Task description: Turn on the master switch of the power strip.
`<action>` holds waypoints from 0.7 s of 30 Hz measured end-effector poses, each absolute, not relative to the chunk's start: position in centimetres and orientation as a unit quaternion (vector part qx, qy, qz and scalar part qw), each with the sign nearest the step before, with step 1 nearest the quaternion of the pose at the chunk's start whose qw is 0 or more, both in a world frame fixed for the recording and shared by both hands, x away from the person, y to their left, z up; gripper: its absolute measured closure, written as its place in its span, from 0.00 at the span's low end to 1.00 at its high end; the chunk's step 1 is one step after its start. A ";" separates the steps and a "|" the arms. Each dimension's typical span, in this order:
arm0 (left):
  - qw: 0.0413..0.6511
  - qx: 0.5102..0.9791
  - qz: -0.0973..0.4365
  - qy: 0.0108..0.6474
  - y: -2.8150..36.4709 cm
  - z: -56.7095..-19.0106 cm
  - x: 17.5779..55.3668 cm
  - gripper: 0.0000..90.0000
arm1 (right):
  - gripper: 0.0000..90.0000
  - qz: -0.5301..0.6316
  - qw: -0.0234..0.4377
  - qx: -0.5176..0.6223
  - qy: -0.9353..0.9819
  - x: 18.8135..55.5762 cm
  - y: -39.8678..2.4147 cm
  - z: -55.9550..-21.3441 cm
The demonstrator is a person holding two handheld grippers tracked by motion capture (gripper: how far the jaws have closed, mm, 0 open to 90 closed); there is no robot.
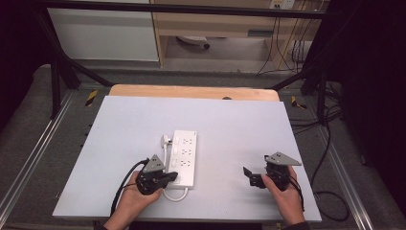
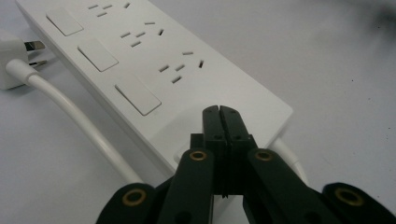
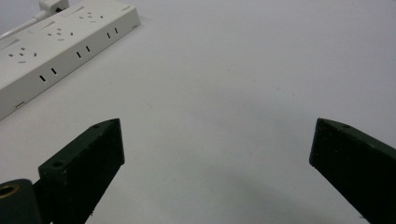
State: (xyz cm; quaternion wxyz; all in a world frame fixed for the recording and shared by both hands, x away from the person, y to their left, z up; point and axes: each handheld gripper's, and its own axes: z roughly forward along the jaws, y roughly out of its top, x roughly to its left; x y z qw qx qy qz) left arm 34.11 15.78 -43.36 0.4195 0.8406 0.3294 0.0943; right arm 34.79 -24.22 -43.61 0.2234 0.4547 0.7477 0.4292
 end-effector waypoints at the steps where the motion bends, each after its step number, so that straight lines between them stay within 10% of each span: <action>1: 0.420 0.840 0.092 0.331 15.8 -43.4 34.1 1.00 | 0.04 0.429 0.224 0.455 0.748 34.8 -24.2 -43.6; 21: 0.411 0.843 0.099 0.333 15.6 -43.5 34.0 1.00 | 0.04 0.427 0.220 0.458 0.748 34.8 -24.2 -43.8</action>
